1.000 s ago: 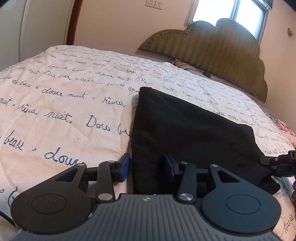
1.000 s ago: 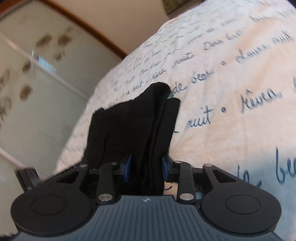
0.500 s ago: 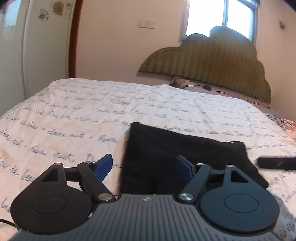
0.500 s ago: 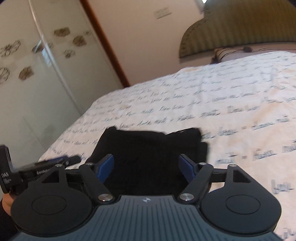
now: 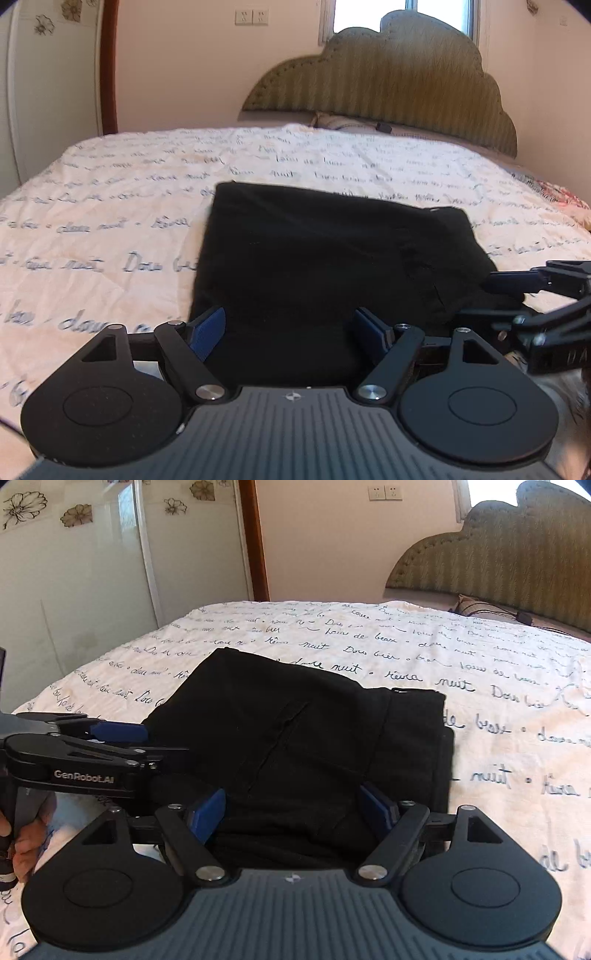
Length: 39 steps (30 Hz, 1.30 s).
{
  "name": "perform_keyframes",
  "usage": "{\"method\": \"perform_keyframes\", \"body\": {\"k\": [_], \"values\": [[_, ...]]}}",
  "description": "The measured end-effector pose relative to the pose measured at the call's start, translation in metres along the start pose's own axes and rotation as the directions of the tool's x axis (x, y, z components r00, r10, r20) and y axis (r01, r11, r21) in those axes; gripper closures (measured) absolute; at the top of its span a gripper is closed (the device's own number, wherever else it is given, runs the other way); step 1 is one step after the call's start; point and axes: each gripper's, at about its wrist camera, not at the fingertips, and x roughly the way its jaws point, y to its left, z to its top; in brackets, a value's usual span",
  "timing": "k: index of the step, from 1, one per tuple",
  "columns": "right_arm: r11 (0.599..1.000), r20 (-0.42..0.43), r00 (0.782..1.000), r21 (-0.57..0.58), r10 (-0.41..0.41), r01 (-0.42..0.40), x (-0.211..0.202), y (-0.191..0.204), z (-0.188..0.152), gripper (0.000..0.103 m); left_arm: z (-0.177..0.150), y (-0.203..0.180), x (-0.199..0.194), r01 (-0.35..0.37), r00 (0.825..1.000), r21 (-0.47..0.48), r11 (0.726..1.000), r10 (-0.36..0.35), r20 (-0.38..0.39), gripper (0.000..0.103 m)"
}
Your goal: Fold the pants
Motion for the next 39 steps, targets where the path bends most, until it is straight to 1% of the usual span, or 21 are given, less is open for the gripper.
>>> {"method": "perform_keyframes", "body": {"k": [3, 4, 6, 7, 8, 10, 11, 14, 17, 20, 22, 24, 26, 27, 28, 29, 32, 33, 35, 37, 39], "values": [[0.997, 0.100, 0.995, 0.072, -0.022, 0.015, -0.035, -0.009, -0.009, 0.024, -0.011, 0.006, -0.034, 0.016, 0.996, -0.004, 1.000, -0.015, 0.089, 0.023], [0.996, 0.145, 0.989, 0.094, -0.025, 0.011, -0.043, -0.011, -0.013, 0.023, -0.014, 0.004, -0.041, 0.015, 0.992, 0.014, 1.000, -0.017, 0.122, 0.023], [0.992, 0.183, 0.982, 0.127, -0.045, 0.021, -0.046, -0.013, -0.018, 0.017, -0.020, -0.006, -0.047, 0.042, 0.983, 0.066, 0.997, -0.053, 0.175, 0.023], [0.990, 0.170, 0.985, 0.141, -0.040, 0.015, -0.041, -0.014, -0.018, 0.013, -0.021, -0.015, -0.044, 0.068, 0.985, 0.106, 0.992, -0.084, 0.153, 0.023], [0.988, 0.136, 0.990, 0.156, -0.025, 0.003, -0.033, -0.015, -0.019, 0.012, -0.022, -0.021, -0.038, 0.092, 0.988, 0.139, 0.986, -0.108, 0.107, 0.022], [0.983, -0.012, 1.000, 0.183, 0.007, -0.005, -0.009, -0.020, -0.024, 0.007, -0.026, -0.034, -0.018, 0.086, 0.996, 0.213, 0.973, -0.087, -0.005, 0.016], [0.990, -0.009, 1.000, 0.139, 0.000, 0.002, -0.005, -0.018, -0.029, 0.007, -0.025, -0.036, -0.014, 0.068, 0.998, 0.230, 0.971, -0.065, -0.021, 0.016], [0.995, -0.020, 0.999, 0.098, -0.034, 0.036, -0.013, -0.009, -0.025, 0.007, -0.018, -0.030, -0.024, 0.083, 0.997, 0.188, 0.979, -0.081, -0.016, 0.017], [0.985, 0.034, 0.999, 0.171, -0.036, 0.029, -0.037, -0.011, -0.023, 0.007, -0.022, -0.015, -0.044, 0.092, 0.996, 0.118, 0.989, -0.092, -0.007, 0.016], [0.975, 0.116, 0.993, 0.222, -0.031, 0.004, -0.059, -0.012, -0.023, 0.007, -0.026, -0.003, -0.055, 0.085, 0.995, 0.045, 0.995, -0.082, -0.056, 0.015], [0.975, 0.136, 0.991, 0.220, -0.016, -0.015, -0.059, -0.008, -0.018, 0.002, -0.027, 0.001, -0.056, 0.095, 0.989, -0.024, 0.995, -0.097, -0.110, 0.014], [0.979, 0.108, 0.994, 0.203, -0.012, -0.010, -0.046, -0.001, -0.017, 0.001, -0.030, -0.003, -0.054, 0.120, 0.984, -0.057, 0.991, -0.126, -0.129, 0.012], [0.978, -0.024, 1.000, 0.209, -0.005, 0.010, -0.021, 0.001, -0.020, 0.001, -0.036, -0.012, -0.050, 0.094, 0.986, -0.026, 0.995, -0.097, -0.138, 0.007], [0.980, -0.050, 0.999, 0.197, -0.019, 0.029, -0.013, 0.002, -0.023, 0.001, -0.040, -0.016, -0.049, 0.075, 0.988, -0.003, 0.997, -0.074, -0.136, 0.007], [0.987, -0.015, 0.999, 0.152, -0.051, 0.053, -0.018, 0.010, -0.028, 0.001, -0.042, -0.017, -0.052, 0.065, 0.990, 0.009, 0.998, -0.064, -0.126, 0.006], [0.989, -0.017, 0.997, 0.129, -0.074, 0.076, -0.021, 0.016, -0.030, 0.001, -0.045, -0.017, -0.055, 0.063, 0.991, 0.008, 0.998, -0.062, -0.117, 0.006], [0.983, -0.063, 0.990, 0.129, -0.124, 0.131, -0.030, 0.029, -0.038, 0.000, -0.044, -0.011, -0.062, 0.056, 0.993, -0.031, 0.998, -0.059, -0.106, 0.006], [0.980, -0.056, 0.988, 0.135, -0.141, 0.147, -0.032, 0.030, -0.042, 0.000, -0.039, -0.012, -0.062, 0.038, 0.994, -0.032, 0.999, -0.041, -0.100, 0.006], [0.971, -0.035, 0.982, 0.145, -0.185, 0.188, -0.034, 0.031, -0.049, 0.000, -0.029, -0.015, -0.067, -0.005, 0.999, -0.011, 1.000, 0.005, -0.051, 0.006], [0.960, -0.025, 0.974, 0.164, -0.224, 0.225, -0.039, 0.030, -0.048, 0.000, -0.023, -0.020, -0.071, -0.050, 0.998, 0.037, 0.998, 0.049, 0.030, 0.001], [0.952, -0.014, 0.969, 0.187, -0.245, 0.243, -0.039, 0.027, -0.044, 0.000, -0.020, -0.025, -0.066, -0.063, 0.997, 0.068, 0.996, 0.059, 0.059, 0.000]]}}
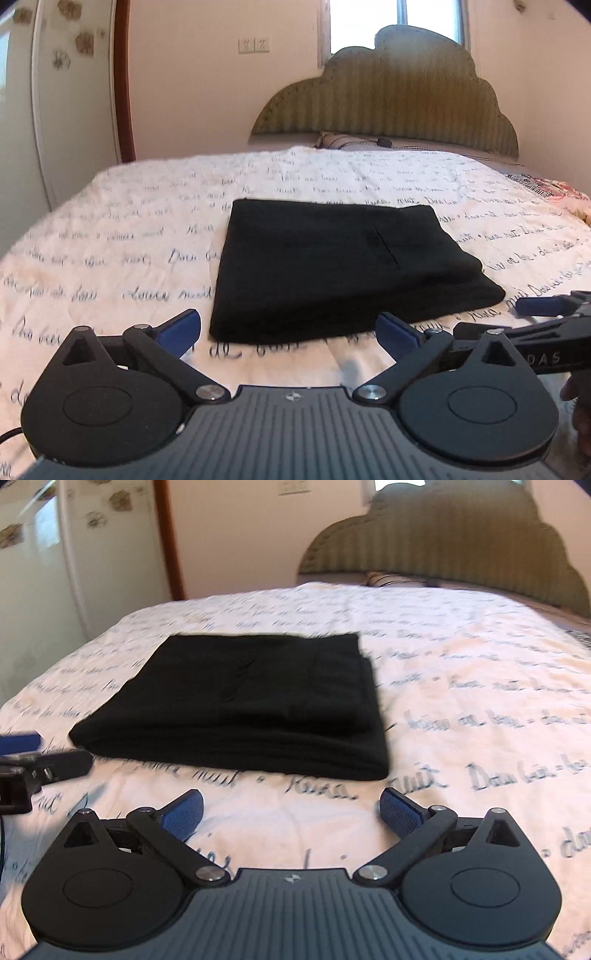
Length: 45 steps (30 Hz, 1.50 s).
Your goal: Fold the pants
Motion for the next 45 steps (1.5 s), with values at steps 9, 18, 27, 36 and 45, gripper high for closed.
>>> {"method": "perform_keyframes", "body": {"k": [9, 18, 27, 36, 45], "values": [[0.999, -0.020, 0.998, -0.012, -0.053, 0.052, 0.025, 0.005, -0.009, 0.000, -0.015, 0.018, 0.049, 0.030, 0.991, -0.152, 0.988, -0.049, -0.125, 0.000], [0.999, -0.015, 0.999, -0.004, -0.041, 0.041, 0.023, 0.004, -0.011, 0.000, -0.017, 0.008, 0.051, 0.001, 0.988, -0.072, 0.997, -0.012, -0.153, 0.000], [0.999, -0.013, 0.999, -0.002, -0.039, 0.039, 0.023, 0.003, -0.010, 0.000, -0.017, 0.006, 0.051, -0.002, 0.988, -0.068, 0.998, -0.008, -0.152, 0.000], [0.999, -0.013, 0.999, -0.003, -0.039, 0.039, 0.023, 0.003, -0.010, 0.000, -0.017, 0.006, 0.050, -0.002, 0.988, -0.069, 0.998, -0.009, -0.151, 0.000], [0.999, -0.013, 0.999, -0.003, -0.039, 0.039, 0.023, 0.003, -0.010, 0.000, -0.017, 0.006, 0.050, 0.000, 0.988, -0.071, 0.997, -0.010, -0.151, 0.000]]}}
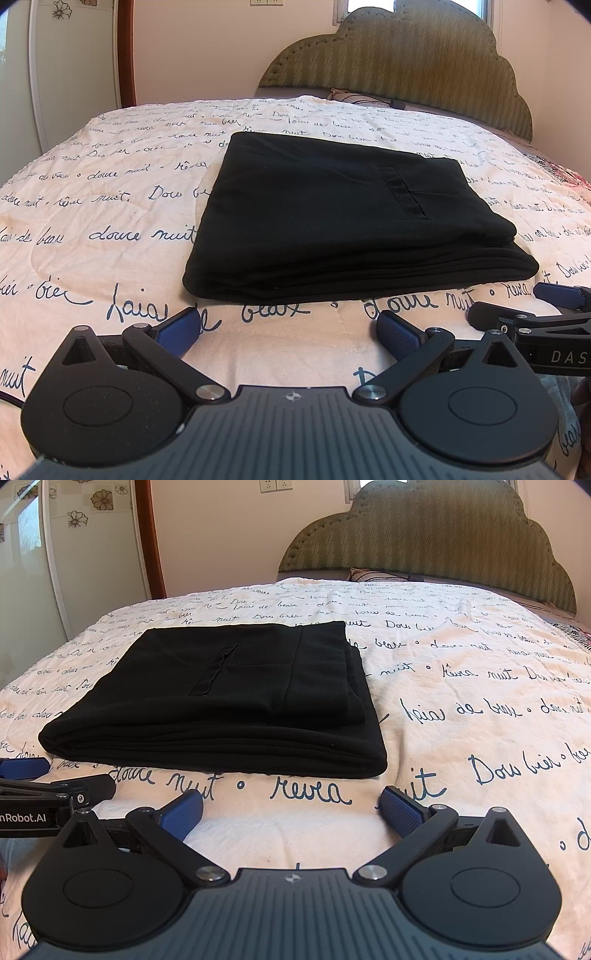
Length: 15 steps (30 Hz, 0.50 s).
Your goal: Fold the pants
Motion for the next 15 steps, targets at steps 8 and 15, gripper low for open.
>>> {"method": "perform_keyframes", "body": {"k": [8, 15], "values": [[1.000, 0.001, 1.000, 0.000, 0.000, 0.000, 0.0001, -0.0002, 0.0001, 0.000, 0.0002, -0.0004, -0.0008, 0.005, 1.000, -0.004, 1.000, -0.005, -0.002, 0.000], [1.000, 0.002, 1.000, 0.002, 0.001, -0.001, 0.0000, -0.0002, 0.0000, 0.000, 0.0001, -0.0004, -0.0010, 0.005, 1.000, -0.005, 1.000, -0.005, -0.001, 0.000]]}}
